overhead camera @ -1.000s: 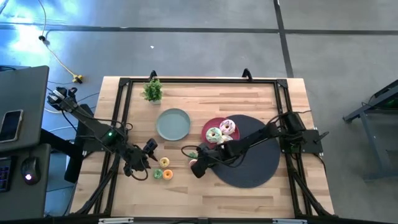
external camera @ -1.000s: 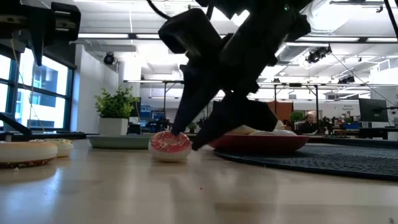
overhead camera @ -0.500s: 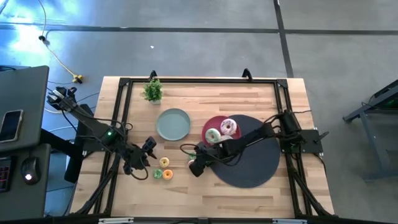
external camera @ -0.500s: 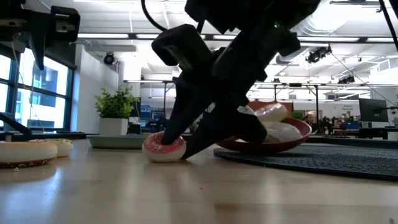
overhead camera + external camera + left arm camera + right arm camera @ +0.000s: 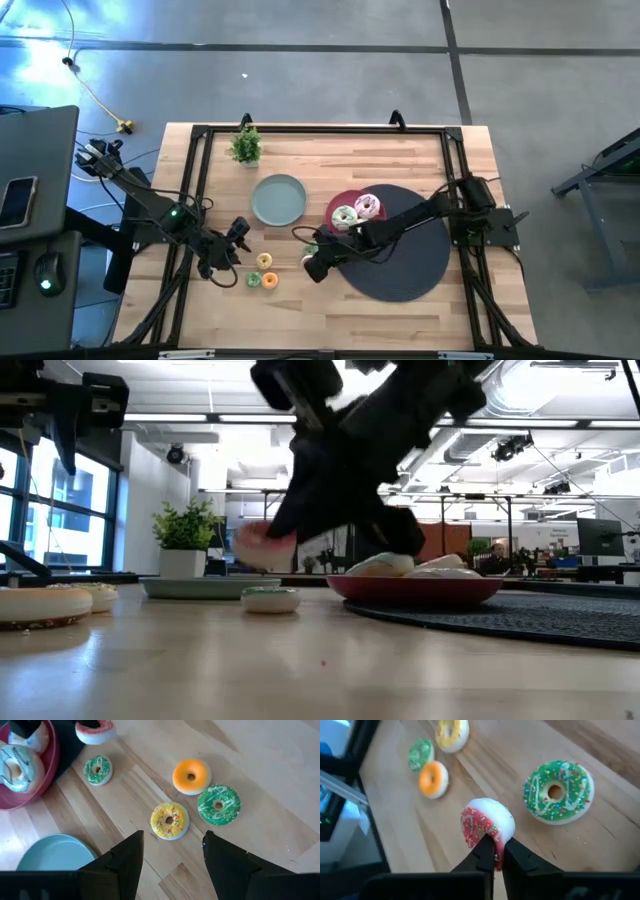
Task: Pick & Place donuts
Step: Put the small red donut on the blue plate
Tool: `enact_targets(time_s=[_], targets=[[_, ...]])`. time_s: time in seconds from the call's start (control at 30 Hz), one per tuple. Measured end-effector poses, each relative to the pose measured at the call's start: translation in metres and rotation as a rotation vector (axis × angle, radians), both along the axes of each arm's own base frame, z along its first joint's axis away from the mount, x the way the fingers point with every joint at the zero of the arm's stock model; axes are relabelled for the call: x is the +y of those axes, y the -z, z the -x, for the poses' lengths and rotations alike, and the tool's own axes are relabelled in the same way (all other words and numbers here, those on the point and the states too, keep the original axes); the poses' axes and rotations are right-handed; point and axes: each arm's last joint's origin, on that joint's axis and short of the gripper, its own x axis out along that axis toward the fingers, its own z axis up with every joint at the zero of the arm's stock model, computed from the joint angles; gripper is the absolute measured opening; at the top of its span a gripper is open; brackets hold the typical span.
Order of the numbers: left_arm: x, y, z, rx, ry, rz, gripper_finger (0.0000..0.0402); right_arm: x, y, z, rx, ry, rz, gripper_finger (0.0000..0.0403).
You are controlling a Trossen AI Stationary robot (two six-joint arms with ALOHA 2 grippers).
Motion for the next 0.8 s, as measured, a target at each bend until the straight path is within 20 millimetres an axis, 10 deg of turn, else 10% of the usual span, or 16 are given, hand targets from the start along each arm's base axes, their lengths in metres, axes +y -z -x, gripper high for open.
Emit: enact_targets(time_s=[0.33,0.57,0.8], targets=[[0.005,-0.008,0.003,-0.083,-0.053,-0.023,0.0192,-0.095,-0.053,-0.025,-0.16,0.155,0.02,0.0011],[0.013,-0.025,0.011,-0.223,-0.122,0.047,0.0192,-0.159,-0.037,-0.051,-0.043,0.076,0.06,0.0027],[0.025,-0.04,0.023,-0.34,-0.205,0.084,0.0192,-0.18,-0.017,-0.075,0.087,-0.032,0.053,0.0027]])
